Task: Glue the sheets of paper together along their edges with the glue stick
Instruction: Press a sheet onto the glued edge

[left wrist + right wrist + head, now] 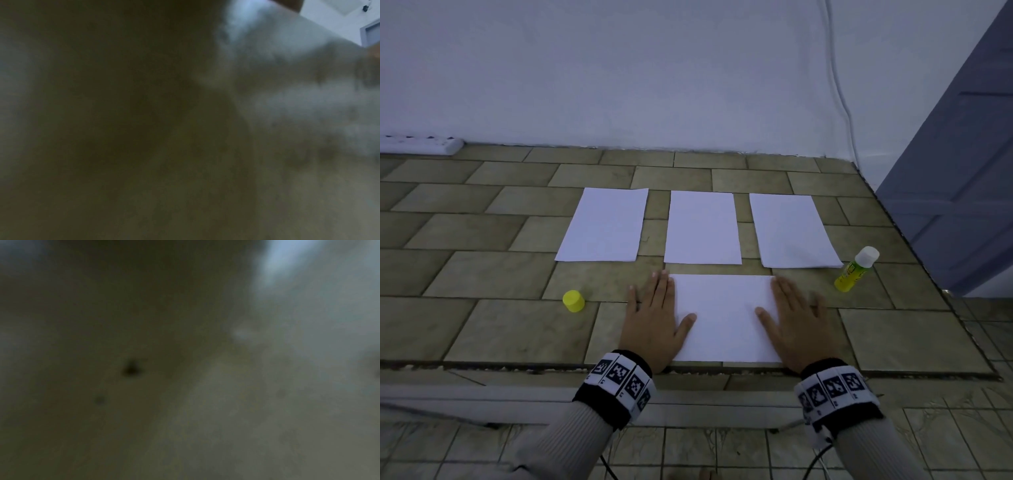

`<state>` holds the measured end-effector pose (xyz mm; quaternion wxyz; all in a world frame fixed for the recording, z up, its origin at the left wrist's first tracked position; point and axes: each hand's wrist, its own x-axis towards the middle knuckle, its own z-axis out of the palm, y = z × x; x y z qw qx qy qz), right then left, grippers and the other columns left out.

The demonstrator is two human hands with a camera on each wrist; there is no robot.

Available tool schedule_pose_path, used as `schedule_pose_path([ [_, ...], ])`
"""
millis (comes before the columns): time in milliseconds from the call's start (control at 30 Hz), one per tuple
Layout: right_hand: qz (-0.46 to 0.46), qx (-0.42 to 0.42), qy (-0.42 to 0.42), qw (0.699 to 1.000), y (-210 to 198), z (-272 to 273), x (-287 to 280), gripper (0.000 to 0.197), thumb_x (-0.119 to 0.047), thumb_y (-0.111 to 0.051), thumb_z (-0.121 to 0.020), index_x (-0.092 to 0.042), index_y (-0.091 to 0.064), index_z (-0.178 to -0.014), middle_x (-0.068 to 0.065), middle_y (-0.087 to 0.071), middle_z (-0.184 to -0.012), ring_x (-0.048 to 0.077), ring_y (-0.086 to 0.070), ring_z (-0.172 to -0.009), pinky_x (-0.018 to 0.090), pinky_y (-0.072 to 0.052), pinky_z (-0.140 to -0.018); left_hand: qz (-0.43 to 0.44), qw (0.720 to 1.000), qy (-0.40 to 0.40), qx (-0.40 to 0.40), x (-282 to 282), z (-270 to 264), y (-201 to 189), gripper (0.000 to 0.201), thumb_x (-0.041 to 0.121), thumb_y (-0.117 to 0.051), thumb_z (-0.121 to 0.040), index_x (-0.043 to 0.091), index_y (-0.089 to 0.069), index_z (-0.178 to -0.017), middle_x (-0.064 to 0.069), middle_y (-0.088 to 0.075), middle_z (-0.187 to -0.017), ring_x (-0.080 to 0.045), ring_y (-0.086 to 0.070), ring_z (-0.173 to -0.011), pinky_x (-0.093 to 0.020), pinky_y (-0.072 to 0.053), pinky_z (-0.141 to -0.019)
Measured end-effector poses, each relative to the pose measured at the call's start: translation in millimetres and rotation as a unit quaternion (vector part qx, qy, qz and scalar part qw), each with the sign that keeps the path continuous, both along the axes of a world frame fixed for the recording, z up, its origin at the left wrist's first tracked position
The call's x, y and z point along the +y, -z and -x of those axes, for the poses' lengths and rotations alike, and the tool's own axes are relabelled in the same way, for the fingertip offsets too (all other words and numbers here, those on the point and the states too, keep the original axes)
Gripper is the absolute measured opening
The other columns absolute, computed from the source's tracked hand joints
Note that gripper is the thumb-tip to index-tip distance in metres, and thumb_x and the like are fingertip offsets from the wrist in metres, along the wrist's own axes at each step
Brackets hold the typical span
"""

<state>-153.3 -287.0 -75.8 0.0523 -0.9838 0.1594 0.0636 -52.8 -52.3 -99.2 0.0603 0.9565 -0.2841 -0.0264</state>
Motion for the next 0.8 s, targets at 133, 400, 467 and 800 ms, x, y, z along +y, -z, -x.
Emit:
schedule_pose_path([
  [133,-0.012,-0.021,0.044,0.999,-9.1,-4.3,3.7,0.097,-0.066,0.016,-0.074,-0.014,-0.008,-0.153,0.0,-0.009,-0.161,0.015,-0.005,-0.148,0.049,0.002,-0.118,0.001,1.0,0.0,-0.001,-0.8,0.3,1.0,0.102,0.07,0.019,-0.083,0.004,-0.013,-0.154,-0.01,-0.007,-0.163,-0.024,-0.002,-0.151,-0.053,0.0,-0.118],
  [400,-0.072,-0.042,-0.116,0.99,-4.2,-32.6,71.8,0.098,-0.07,0.017,-0.075,-0.015,-0.003,-0.153,0.0,0.002,-0.161,0.013,0.008,-0.148,0.043,0.012,-0.117,-0.002,1.0,-0.001,0.019,-0.6,0.7,-0.1,0.093,0.066,0.004,-0.092,0.0,-0.027,-0.15,-0.013,-0.023,-0.159,-0.028,-0.02,-0.148,-0.057,-0.013,-0.116],
  [467,-0.058,-0.035,-0.14,0.988,4.2,-35.5,74.1,0.102,-0.072,0.024,-0.073,-0.014,-0.005,-0.153,-0.001,0.0,-0.161,0.013,0.005,-0.148,0.041,0.014,-0.115,-0.002,1.0,-0.001,0.018,-0.5,0.7,0.8,0.092,0.065,0.002,-0.095,-0.001,-0.035,-0.146,-0.015,-0.033,-0.155,-0.03,-0.031,-0.144,-0.06,-0.023,-0.112],
  [800,-0.016,-0.012,-0.024,1.0,2.4,9.4,-30.5,0.094,-0.071,0.021,-0.076,-0.021,0.001,-0.153,-0.008,0.002,-0.16,0.008,0.003,-0.147,0.046,0.0,-0.118,-0.008,1.0,0.002,0.007,0.6,0.3,0.8,0.102,0.07,0.021,-0.082,0.005,-0.01,-0.154,-0.009,-0.007,-0.163,-0.024,-0.001,-0.151,-0.052,0.002,-0.118],
])
